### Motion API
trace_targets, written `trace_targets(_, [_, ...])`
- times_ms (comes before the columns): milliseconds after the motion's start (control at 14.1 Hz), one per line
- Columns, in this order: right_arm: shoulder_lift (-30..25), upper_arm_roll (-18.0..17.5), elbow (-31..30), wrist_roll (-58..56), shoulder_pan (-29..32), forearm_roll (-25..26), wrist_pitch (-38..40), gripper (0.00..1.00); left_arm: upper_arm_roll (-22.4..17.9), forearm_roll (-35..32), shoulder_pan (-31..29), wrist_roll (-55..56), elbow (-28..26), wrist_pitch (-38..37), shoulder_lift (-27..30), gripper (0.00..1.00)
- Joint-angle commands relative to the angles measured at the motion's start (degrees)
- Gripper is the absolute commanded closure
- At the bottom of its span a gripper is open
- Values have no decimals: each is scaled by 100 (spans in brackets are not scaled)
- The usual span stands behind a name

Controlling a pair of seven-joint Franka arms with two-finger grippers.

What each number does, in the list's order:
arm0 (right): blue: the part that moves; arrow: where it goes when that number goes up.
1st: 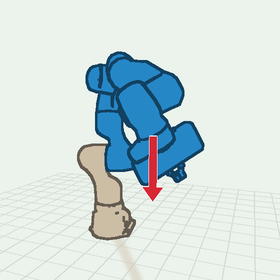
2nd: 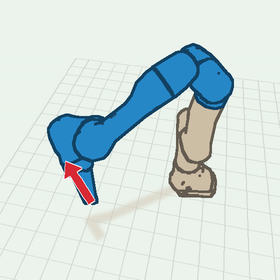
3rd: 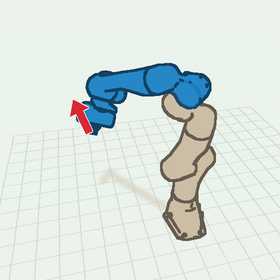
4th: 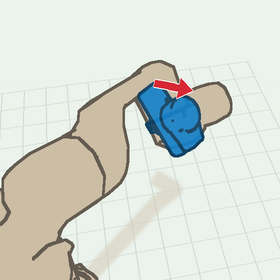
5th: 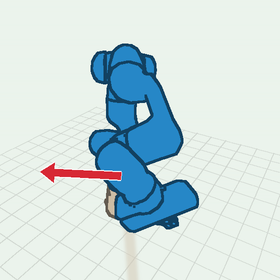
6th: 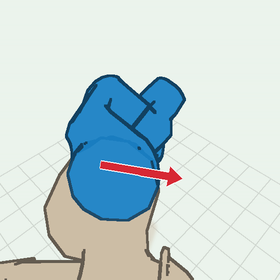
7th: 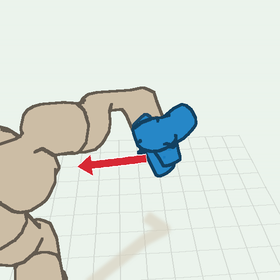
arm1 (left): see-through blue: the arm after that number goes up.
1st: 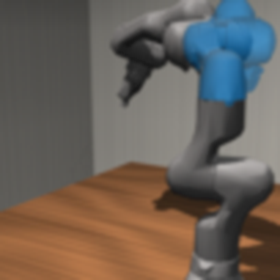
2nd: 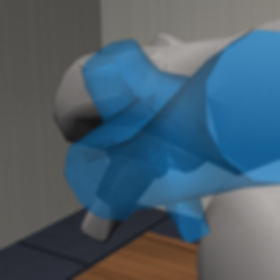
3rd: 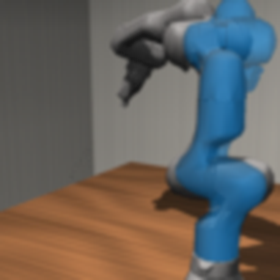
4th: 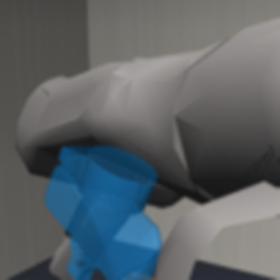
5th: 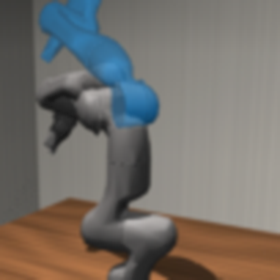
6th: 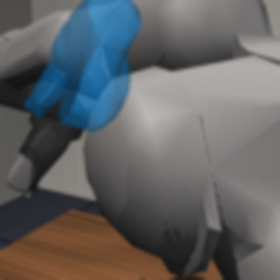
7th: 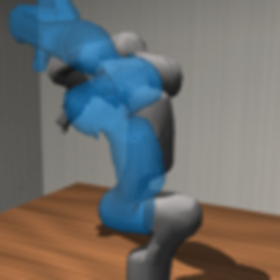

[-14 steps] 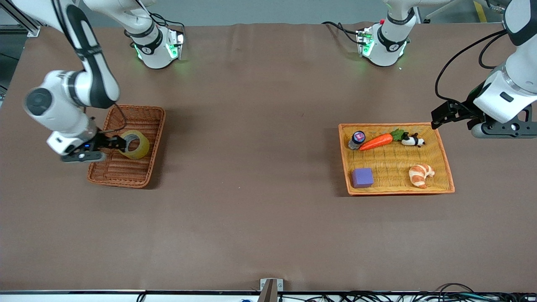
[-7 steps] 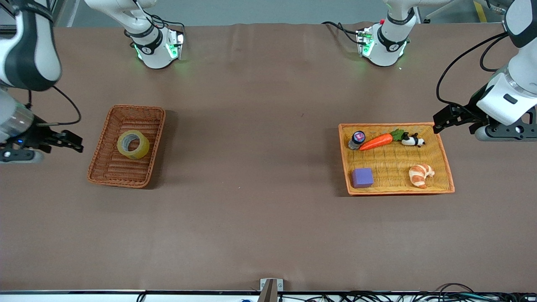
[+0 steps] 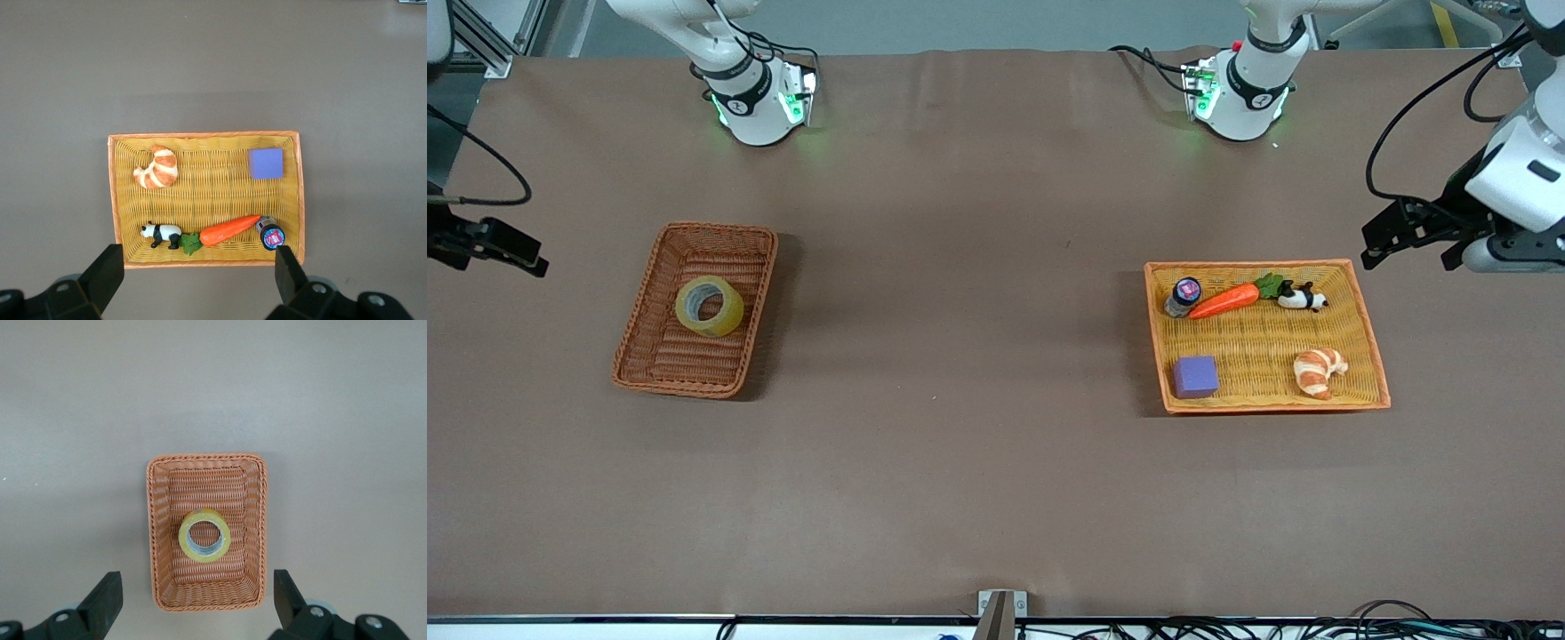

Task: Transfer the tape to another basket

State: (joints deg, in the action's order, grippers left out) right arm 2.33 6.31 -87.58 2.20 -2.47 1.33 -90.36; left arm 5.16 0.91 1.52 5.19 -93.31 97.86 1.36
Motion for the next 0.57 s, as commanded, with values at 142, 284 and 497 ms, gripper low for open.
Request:
trace_targets(142, [-101,-112,-40,52,89,-72,1,0,55,-100,15,-44,-64,-206,119,0])
trace_targets(284, [-93,-103,-40,52,89,-89,1,0,55,-100,-3,-272,-55,-259,119,0])
trace_targets(497, [-93,-103,-40,52,98,-98,-8,0,55,-100,-20,-291,-47,-329,110,0])
